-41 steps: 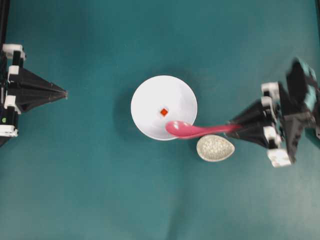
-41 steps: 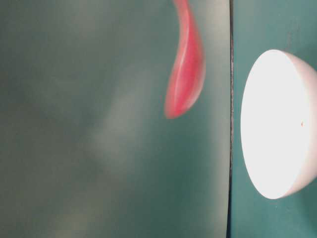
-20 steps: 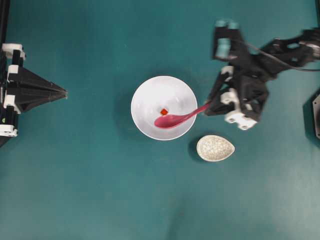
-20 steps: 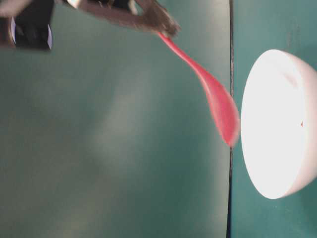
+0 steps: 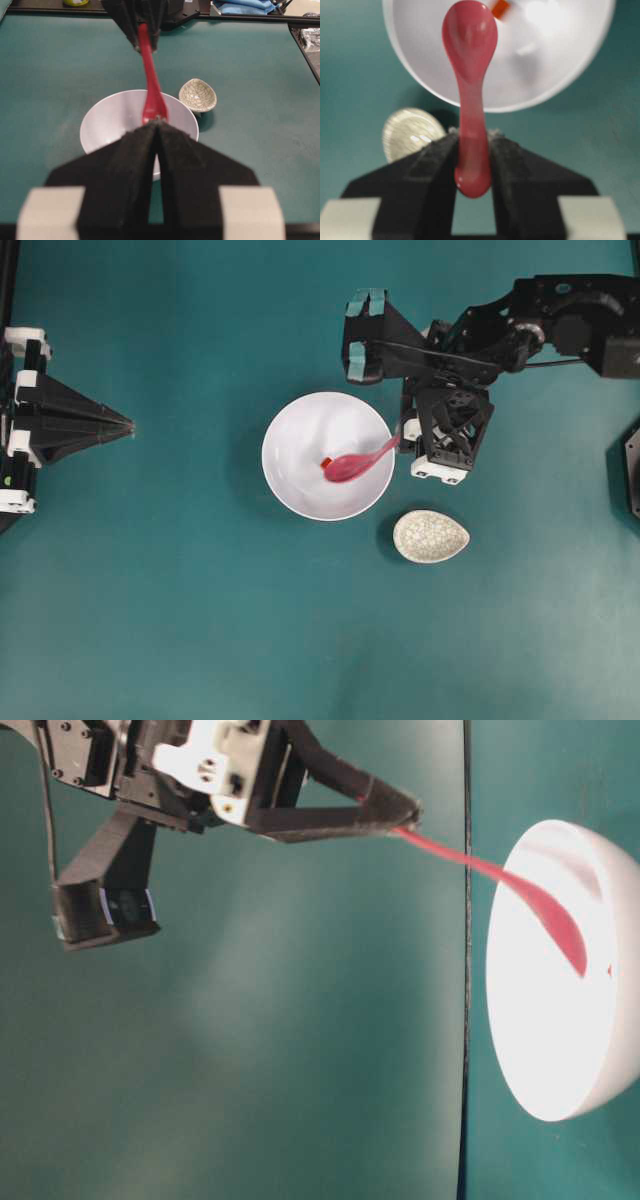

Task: Grip the spoon and scoop the red block from the bowl with right arm.
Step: 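Lower the spoon bowl into the white bowl beside the red cube, then drag the spoon across the bowl floor under the red cube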

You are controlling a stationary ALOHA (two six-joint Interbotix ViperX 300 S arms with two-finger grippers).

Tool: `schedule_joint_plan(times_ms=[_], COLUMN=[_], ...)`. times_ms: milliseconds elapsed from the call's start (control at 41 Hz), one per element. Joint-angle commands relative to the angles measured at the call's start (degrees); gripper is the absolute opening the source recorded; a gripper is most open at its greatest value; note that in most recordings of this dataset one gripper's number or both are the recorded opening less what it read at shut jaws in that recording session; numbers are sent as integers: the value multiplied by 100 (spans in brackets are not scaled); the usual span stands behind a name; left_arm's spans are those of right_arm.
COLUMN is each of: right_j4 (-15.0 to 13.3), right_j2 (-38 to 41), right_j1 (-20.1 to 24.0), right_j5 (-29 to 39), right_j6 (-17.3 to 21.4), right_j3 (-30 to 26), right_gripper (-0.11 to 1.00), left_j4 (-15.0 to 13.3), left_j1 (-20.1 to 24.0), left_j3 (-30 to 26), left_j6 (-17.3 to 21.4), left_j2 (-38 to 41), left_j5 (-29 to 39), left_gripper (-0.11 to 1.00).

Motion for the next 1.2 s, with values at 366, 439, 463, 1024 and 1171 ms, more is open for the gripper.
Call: schedule_joint_plan(times_ms=[366, 439, 463, 1024, 1171], right_j4=[-712, -721, -721, -791, -791], right_j2=[237, 343, 378, 861, 677], right_j1=[299, 299, 299, 308, 308], right_j5=[26, -132, -185, -712, -211], right_j6=[272, 264, 264, 360, 642], right_j3=[-193, -246, -255, -580, -527], right_gripper=[25, 25, 25, 25, 25], left_j4=[-9, 0, -9, 0, -9], left_j1=[9, 9, 9, 9, 9], left_j3=[-149, -141, -149, -141, -149], left_j6=[9, 9, 9, 9, 9], left_j2=[53, 53, 53, 53, 53], left_j5=[-18, -26, -26, -26, -35], left_gripper=[0, 0, 0, 0, 0])
